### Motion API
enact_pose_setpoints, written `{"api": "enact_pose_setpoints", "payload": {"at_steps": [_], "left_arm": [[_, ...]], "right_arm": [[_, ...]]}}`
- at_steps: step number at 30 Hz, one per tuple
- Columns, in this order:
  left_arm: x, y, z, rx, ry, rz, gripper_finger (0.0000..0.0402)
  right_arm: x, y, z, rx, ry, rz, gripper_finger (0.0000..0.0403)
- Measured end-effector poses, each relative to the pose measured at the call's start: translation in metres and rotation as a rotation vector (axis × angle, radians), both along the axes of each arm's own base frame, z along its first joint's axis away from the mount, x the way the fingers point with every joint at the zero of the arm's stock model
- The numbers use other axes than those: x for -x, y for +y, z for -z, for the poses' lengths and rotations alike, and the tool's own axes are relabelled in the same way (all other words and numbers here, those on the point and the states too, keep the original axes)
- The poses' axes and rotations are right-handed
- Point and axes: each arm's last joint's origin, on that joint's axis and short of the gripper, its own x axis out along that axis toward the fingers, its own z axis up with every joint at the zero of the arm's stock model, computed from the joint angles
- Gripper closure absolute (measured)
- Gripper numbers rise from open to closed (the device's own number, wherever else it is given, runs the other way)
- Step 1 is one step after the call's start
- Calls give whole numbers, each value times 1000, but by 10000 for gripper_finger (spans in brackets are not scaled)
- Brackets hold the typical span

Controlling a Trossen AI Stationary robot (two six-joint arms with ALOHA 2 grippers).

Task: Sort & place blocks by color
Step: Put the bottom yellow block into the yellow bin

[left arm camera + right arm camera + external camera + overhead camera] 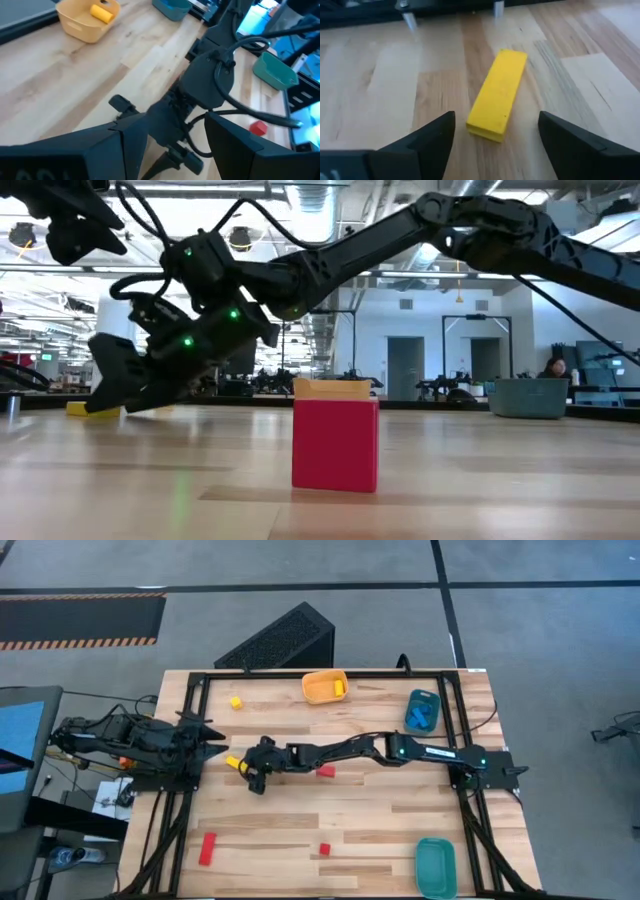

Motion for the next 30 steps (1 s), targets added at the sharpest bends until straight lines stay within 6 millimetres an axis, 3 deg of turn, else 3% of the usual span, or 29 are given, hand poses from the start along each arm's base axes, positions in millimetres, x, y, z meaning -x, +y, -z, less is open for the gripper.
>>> {"api": "enact_pose_setpoints", "payload": {"at_steps": [6, 15, 18, 21, 27, 30], "left_arm": [[0, 1, 0, -16, -6, -41, 220], [0, 1, 0, 13, -10, -60, 220], [1, 2, 1, 19, 3, -75, 220], [2, 2, 2, 17, 7, -96, 220], [3, 3, 3, 3, 19, -112, 220], [3, 3, 3, -5, 19, -120, 220]], "right_arm": [[1, -9, 1, 65, 34, -68, 138], [3, -21, 3, -6, 56, -34, 251], [3, -19, 0, -16, 47, -28, 271], [2, -17, 0, -18, 35, -34, 255], [-1, -15, 7, -21, -8, -37, 147], [-3, -16, 15, -42, -37, -38, 119]]}}
